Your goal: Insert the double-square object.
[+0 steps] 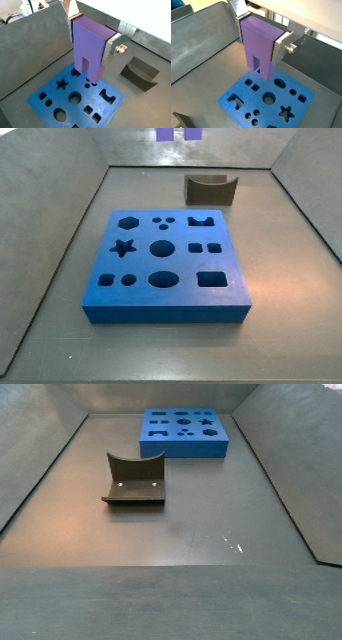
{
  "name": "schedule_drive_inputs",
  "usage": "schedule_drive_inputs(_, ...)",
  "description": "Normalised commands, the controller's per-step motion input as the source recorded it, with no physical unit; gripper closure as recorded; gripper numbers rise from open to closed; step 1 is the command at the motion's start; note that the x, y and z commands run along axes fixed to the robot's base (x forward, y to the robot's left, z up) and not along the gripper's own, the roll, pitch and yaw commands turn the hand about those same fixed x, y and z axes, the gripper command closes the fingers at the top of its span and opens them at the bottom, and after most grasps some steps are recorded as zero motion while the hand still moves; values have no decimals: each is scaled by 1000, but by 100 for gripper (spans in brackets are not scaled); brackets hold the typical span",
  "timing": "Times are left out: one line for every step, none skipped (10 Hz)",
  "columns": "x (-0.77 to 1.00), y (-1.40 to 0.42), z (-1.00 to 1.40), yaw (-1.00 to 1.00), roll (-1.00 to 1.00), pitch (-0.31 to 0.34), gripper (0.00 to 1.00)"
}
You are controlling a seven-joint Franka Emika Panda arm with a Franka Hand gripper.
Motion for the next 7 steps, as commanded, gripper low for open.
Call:
schedule_drive_inputs(209,-109,-449,0,216,-3,100)
schedule_drive_inputs(186,-94,-709,543,116,-126,100)
schedule_drive_inputs(311,-251,-937,503,44,-24,100)
schedule_drive_inputs(520,-340,-1000,309,21,0,100)
schedule_drive_inputs(883,-243,-1000,0,93,0,100)
schedule_drive_inputs(851,-117,-766,-80,179,134,100)
schedule_drive_inputs(757,-17,-683,-154,213,186,100)
